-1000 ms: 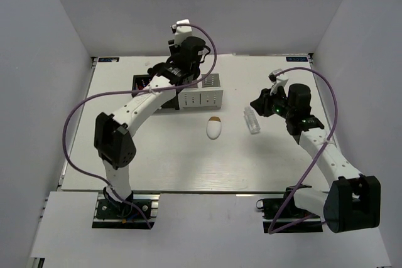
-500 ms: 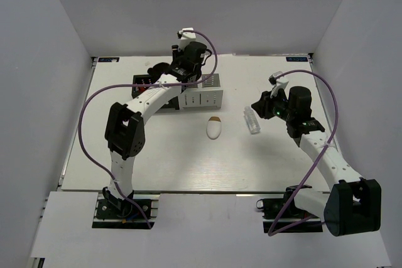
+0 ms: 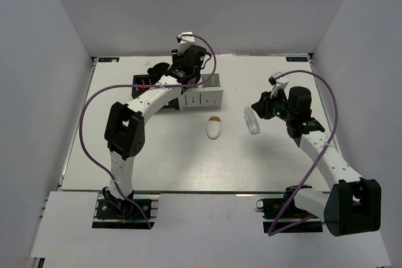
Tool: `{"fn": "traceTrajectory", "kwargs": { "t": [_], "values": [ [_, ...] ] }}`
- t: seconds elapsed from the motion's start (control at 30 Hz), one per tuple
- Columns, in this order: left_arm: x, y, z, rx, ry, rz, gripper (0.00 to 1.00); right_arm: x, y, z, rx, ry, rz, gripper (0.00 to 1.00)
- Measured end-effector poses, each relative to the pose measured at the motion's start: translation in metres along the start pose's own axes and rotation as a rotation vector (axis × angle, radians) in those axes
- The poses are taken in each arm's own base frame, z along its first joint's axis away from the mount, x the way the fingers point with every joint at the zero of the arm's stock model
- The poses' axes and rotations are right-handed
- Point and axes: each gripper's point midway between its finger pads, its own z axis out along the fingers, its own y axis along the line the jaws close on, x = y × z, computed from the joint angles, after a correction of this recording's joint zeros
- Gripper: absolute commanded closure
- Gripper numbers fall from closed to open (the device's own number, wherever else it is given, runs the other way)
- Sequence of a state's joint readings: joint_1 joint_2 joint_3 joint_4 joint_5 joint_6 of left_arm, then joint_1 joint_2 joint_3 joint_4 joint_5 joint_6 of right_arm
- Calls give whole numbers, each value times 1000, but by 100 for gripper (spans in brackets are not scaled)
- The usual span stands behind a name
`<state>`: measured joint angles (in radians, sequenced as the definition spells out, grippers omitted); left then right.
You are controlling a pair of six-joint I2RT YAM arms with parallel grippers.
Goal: Organize the makeup
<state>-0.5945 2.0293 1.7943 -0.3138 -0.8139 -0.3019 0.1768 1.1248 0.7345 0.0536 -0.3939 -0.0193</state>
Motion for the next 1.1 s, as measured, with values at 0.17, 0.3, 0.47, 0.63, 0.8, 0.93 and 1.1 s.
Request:
{"fn": "traceTrajectory", "kwargs": {
  "t": [0.17,0.3,0.47,0.63,0.8,0.93,1.1],
  "values": [
    [2,-3,0,11,5,-7,36,7,-1,0,3,13,-7,62],
    [3,-3,0,16,12,-9,34,7,-2,0,6,13,-10,60],
    [6,-4,0,20,22,-7,39,7,-3,0,7,13,-23,56],
    [3,-12,-7,81,37,-18,94,13,-10,3,28,35,-57,46],
    [-6,-10,-53,269,79,-56,82,37,-24,14,53,161,-58,41],
    [-3,24,-120,426,91,-138,42,48,-37,31,61,283,-31,38],
    [11,64,-179,522,94,-272,34,64,-46,41,69,383,-11,36]
  ]
}}
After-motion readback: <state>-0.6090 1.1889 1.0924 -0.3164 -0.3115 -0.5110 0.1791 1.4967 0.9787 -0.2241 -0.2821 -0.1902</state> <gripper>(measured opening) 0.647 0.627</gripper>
